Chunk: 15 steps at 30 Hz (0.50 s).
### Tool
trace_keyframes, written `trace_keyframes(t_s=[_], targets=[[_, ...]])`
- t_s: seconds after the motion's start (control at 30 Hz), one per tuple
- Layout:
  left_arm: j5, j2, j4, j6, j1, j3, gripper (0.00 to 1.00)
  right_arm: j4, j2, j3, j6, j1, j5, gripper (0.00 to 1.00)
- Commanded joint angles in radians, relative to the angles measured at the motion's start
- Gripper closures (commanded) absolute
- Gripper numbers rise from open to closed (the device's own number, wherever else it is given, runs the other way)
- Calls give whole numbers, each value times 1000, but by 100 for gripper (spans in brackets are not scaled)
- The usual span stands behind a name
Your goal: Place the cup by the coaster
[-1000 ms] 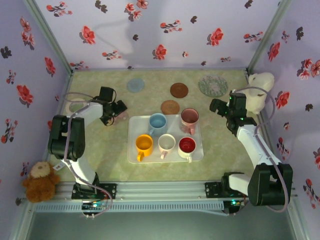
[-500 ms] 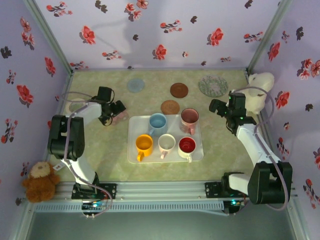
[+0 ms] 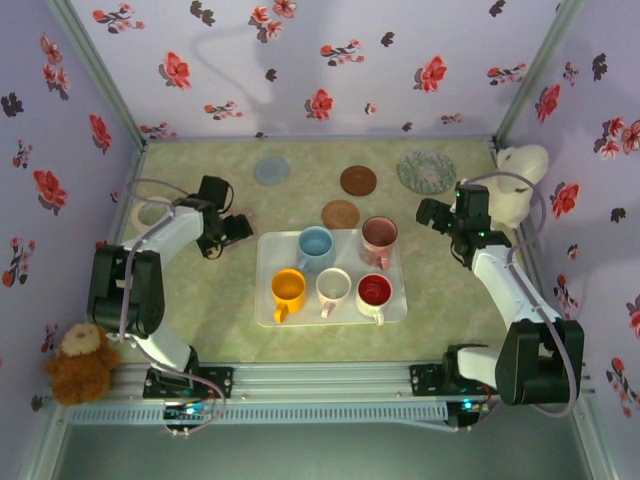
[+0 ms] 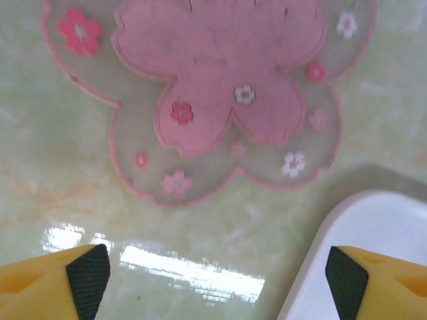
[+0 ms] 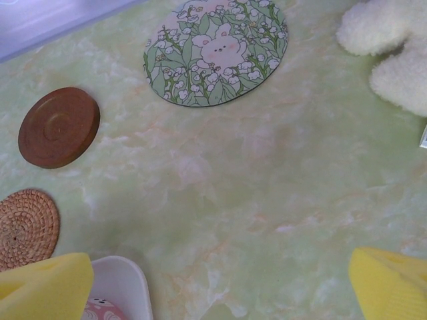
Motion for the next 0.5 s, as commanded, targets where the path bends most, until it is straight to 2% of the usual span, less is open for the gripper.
trace_keyframes(t_s=[0.0, 0.17, 0.47], targets=[[-37, 24, -89, 45, -16, 5, 14, -23, -14, 26, -14, 8, 5, 1], [-68, 62, -108, 49, -23, 25, 16, -25, -16, 24, -19, 8, 7, 1], [-54, 155, -155, 110, -34, 90, 16, -67, -15, 49, -25, 8, 39, 1]])
